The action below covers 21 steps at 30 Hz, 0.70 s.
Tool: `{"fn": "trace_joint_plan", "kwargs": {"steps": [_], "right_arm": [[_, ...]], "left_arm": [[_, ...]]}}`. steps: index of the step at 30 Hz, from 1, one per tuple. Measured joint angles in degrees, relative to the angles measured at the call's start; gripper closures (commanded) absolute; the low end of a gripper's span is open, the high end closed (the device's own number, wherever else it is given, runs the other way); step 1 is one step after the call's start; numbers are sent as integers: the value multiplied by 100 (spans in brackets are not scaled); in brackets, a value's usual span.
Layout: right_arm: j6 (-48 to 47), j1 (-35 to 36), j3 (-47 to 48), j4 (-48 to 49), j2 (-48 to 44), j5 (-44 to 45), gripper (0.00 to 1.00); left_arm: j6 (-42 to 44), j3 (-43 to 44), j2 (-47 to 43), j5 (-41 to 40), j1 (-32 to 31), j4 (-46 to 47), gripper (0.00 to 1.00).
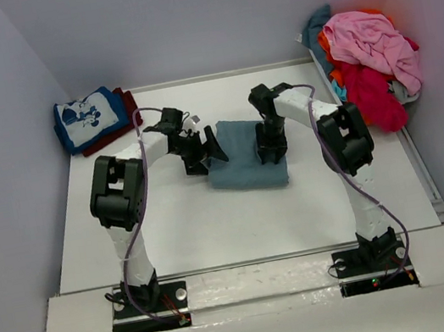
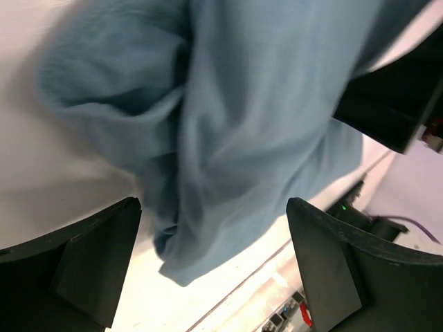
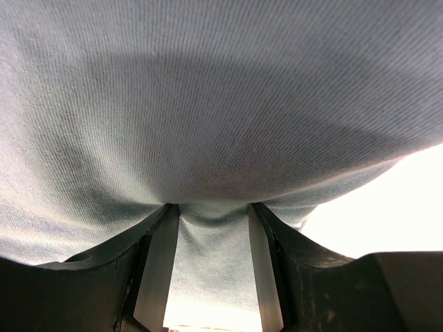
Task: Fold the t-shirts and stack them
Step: Put the neatly folded tshirt into the corner of the board with the left arm
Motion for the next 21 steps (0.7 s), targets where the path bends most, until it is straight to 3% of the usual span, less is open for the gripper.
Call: {"fn": "trace_joint_plan", "kwargs": {"steps": [10, 21], "right_arm": [[-2, 0, 0, 2, 2, 0, 49], [-4, 0, 0, 2, 2, -20, 49]], "left_arm": [[-356, -614, -7, 942, 15, 977, 1], [-514, -903, -24, 1198, 107, 1414, 1]]}}
